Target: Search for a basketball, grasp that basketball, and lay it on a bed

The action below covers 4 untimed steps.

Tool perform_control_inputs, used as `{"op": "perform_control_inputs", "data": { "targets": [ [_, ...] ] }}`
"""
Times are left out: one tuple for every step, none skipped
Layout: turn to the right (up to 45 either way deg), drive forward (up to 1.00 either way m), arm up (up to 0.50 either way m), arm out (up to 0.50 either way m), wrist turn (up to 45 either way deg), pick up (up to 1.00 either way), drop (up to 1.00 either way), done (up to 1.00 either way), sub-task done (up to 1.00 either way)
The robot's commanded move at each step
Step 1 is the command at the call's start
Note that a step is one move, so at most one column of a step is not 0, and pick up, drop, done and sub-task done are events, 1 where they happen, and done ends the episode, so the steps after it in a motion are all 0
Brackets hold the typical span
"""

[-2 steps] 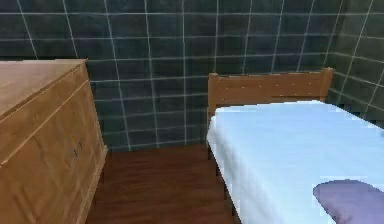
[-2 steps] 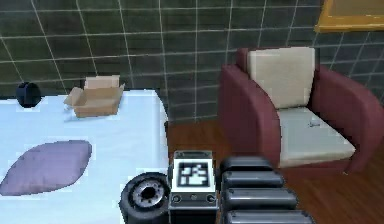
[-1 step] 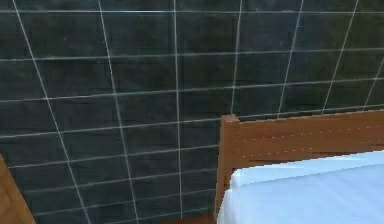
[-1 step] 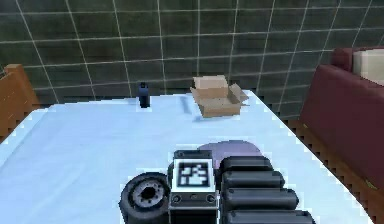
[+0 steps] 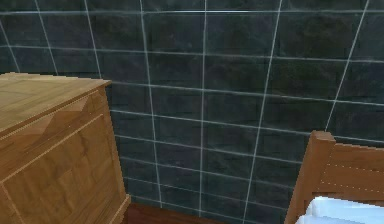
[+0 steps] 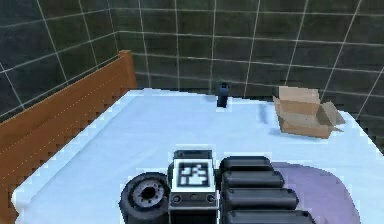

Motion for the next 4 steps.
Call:
{"op": "perform_control_inputs", "data": {
  "targets": [
    [0.0, 0.00, 0.00, 0.48, 0.0, 0.00, 0.00, 0.00, 0.00],
    [0.0, 0.00, 0.00, 0.00, 45.0, 0.00, 0.00, 0.00, 0.00],
    [0.0, 0.00, 0.00, 0.00, 45.0, 0.00, 0.00, 0.00, 0.00],
    [0.0, 0.00, 0.00, 0.00, 45.0, 0.00, 0.00, 0.00, 0.00]
  ]
}}
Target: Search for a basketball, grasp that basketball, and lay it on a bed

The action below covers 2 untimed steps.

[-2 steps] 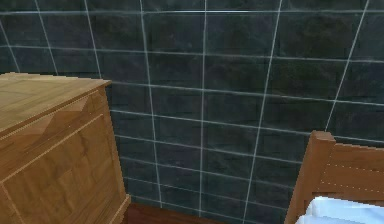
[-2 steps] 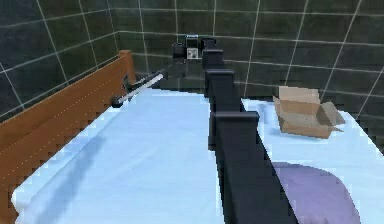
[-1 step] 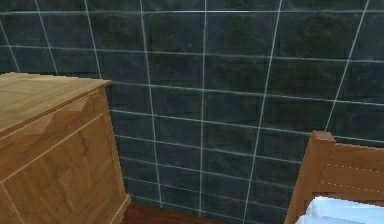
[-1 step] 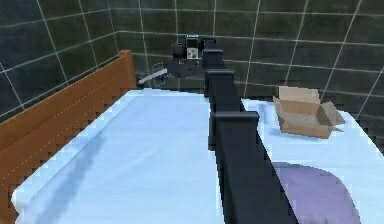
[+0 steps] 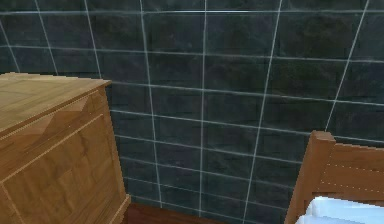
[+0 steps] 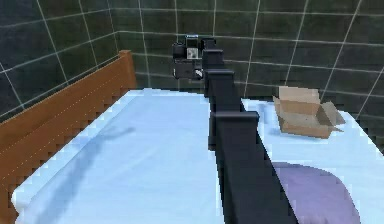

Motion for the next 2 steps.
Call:
{"op": "perform_control_inputs", "data": {
  "targets": [
    [0.0, 0.00, 0.00, 0.00, 42.0, 0.00, 0.00, 0.00, 0.00],
    [0.0, 0.00, -0.26, 0.00, 0.0, 0.00, 0.00, 0.00, 0.00]
  ]
}}
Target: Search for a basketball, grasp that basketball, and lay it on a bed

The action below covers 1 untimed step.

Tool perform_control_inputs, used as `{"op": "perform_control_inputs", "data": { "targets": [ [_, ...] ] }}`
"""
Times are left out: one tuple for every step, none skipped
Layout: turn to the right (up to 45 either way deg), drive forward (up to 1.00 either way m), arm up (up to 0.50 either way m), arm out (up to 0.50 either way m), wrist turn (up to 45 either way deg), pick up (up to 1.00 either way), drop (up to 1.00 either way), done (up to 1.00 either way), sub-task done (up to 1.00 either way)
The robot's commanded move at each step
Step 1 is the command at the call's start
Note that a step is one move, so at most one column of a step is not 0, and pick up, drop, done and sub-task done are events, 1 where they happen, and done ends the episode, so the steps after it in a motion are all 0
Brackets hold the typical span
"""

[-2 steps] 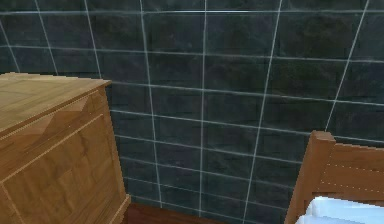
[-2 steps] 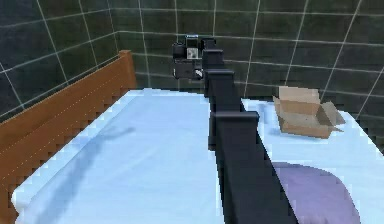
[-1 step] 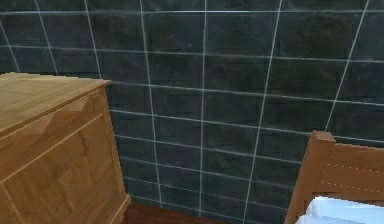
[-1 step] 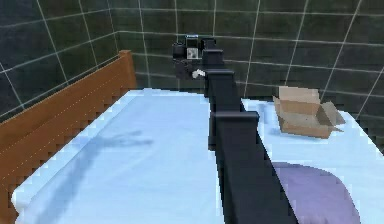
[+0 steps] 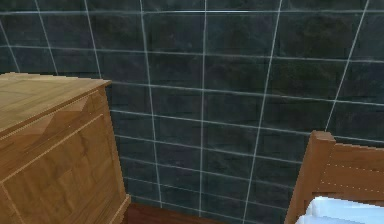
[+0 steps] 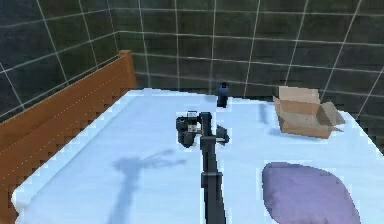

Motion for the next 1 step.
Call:
{"op": "perform_control_inputs", "data": {
  "targets": [
    [0.0, 0.00, -0.32, 0.00, 0.0, 0.00, 0.00, 0.00, 0.00]
  ]
}}
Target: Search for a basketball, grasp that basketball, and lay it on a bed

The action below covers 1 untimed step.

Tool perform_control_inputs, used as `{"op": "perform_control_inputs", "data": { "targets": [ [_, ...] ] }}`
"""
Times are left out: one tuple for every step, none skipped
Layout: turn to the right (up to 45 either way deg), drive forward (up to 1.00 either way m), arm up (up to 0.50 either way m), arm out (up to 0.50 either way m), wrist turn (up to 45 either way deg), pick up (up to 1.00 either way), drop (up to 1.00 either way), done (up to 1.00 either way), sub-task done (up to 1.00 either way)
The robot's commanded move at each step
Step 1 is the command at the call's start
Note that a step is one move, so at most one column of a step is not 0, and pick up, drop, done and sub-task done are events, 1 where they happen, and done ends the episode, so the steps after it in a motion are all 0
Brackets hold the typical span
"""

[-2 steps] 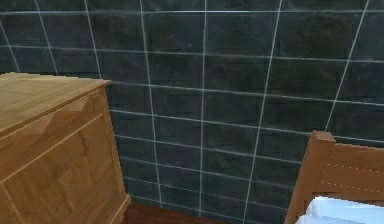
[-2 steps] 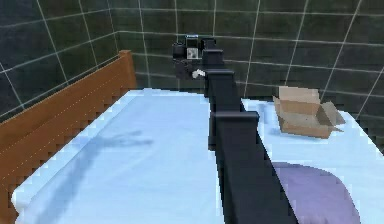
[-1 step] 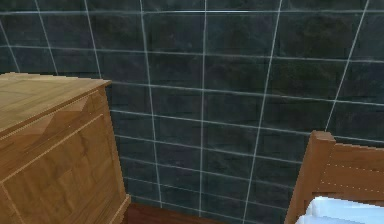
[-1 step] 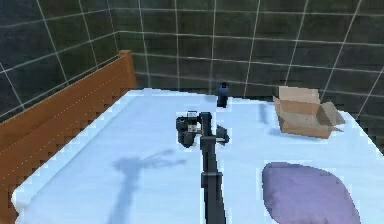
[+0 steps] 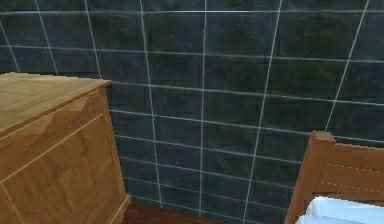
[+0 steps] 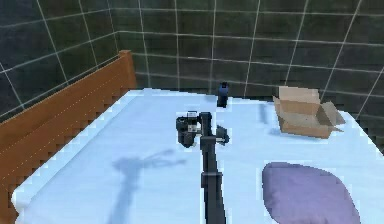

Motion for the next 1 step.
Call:
{"op": "perform_control_inputs", "data": {
  "targets": [
    [0.0, 0.00, 0.00, 0.00, 0.0, 0.00, 1.00, 0.00, 0.00]
  ]
}}
